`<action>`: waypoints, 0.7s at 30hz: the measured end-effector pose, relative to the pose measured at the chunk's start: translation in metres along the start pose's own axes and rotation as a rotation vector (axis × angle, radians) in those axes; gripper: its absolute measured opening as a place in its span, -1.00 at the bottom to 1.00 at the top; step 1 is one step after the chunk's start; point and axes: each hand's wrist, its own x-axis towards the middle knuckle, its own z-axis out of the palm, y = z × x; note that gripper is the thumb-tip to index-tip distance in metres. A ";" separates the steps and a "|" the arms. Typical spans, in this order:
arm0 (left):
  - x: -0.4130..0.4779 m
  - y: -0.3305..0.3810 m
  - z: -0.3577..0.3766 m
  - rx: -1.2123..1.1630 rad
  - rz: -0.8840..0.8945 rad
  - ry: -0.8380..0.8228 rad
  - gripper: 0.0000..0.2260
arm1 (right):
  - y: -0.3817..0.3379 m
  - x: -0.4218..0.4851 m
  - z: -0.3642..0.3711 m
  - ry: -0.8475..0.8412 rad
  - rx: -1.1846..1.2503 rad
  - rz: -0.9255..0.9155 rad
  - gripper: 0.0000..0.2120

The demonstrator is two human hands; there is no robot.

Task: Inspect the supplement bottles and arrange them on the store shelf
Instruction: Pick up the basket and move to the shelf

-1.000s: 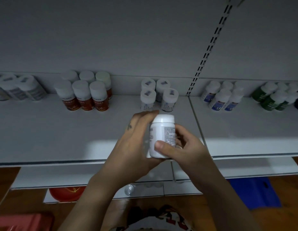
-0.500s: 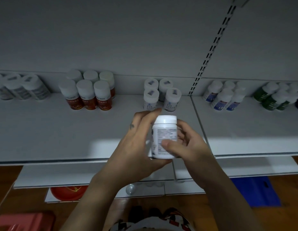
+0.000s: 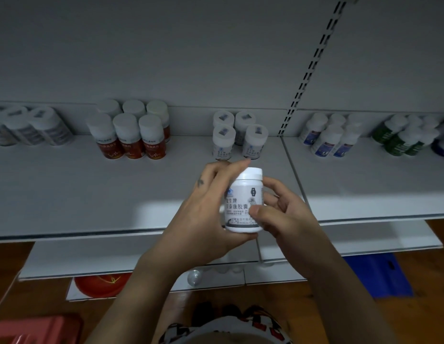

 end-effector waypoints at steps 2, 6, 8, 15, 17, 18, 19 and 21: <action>-0.002 0.002 -0.002 -0.015 -0.019 0.003 -0.12 | 0.000 -0.001 0.000 -0.025 0.002 -0.007 -0.46; -0.006 0.004 -0.004 -0.052 -0.058 0.017 -0.11 | 0.002 -0.002 0.002 -0.070 0.063 -0.021 -0.49; -0.008 0.003 -0.004 -0.081 -0.059 0.029 -0.09 | 0.002 -0.003 0.002 -0.076 0.137 -0.014 -0.52; -0.015 0.004 -0.002 -0.022 0.014 0.042 -0.17 | 0.001 -0.016 0.011 -0.003 -0.181 -0.069 -0.62; -0.018 0.004 -0.004 -0.028 -0.038 -0.043 -0.05 | 0.004 -0.015 0.011 0.044 -0.245 -0.109 -0.56; -0.021 0.004 -0.005 -0.030 -0.067 -0.081 -0.01 | 0.007 -0.015 0.008 0.061 -0.301 -0.145 -0.50; -0.023 0.002 -0.005 -0.028 -0.083 -0.099 0.00 | 0.009 -0.016 0.006 0.076 -0.374 -0.192 -0.44; -0.026 0.000 -0.005 -0.020 -0.091 -0.076 -0.04 | 0.012 -0.018 0.002 0.080 -0.518 -0.293 -0.36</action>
